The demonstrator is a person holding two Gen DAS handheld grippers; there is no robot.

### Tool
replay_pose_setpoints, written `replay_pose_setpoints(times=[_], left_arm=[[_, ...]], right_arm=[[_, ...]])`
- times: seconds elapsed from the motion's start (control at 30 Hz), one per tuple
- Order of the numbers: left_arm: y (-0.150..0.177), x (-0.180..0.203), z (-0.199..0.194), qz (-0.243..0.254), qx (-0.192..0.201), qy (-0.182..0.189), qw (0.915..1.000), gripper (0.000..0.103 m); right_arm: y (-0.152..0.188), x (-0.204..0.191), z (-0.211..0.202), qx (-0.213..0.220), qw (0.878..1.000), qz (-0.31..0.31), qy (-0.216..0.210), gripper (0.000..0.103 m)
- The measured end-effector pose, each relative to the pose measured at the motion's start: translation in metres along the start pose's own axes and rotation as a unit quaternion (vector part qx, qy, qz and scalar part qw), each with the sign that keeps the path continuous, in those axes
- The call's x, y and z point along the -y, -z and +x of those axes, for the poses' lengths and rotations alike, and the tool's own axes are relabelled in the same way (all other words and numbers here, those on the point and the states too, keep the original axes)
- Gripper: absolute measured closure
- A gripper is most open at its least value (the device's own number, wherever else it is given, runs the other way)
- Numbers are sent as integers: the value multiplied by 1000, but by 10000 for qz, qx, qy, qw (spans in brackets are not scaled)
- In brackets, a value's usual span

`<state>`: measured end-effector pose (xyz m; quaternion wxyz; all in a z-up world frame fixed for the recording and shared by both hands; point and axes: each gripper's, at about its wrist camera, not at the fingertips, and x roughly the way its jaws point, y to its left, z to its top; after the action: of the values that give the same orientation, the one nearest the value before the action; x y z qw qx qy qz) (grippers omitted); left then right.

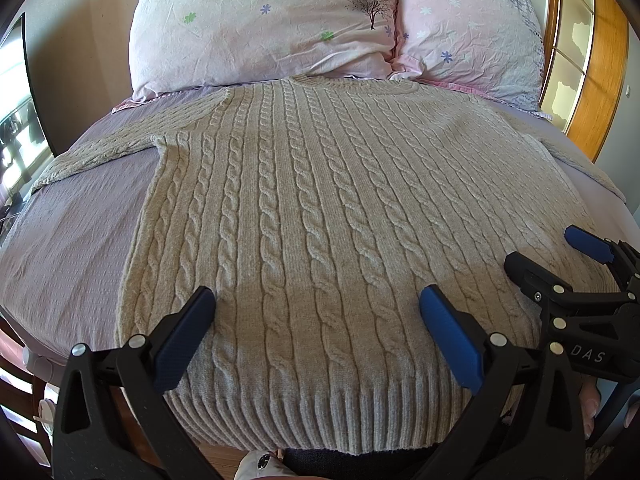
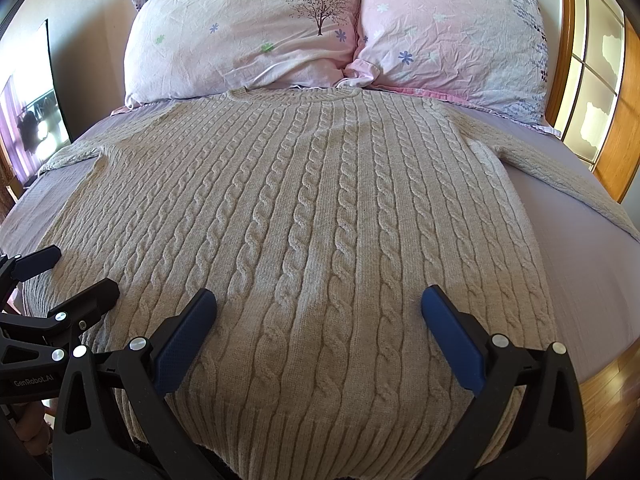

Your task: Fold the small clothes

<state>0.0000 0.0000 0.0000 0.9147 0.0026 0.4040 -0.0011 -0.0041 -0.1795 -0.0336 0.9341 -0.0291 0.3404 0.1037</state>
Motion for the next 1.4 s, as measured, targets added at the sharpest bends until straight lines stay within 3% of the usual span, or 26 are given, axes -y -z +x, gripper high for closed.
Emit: replay_pose_setpoints(times=[1.4], left_arm=[[-2,0,-1,56,-33,25,10000,2]], right_arm=[[2,-2,1,-8,9999,-100,-73,1]])
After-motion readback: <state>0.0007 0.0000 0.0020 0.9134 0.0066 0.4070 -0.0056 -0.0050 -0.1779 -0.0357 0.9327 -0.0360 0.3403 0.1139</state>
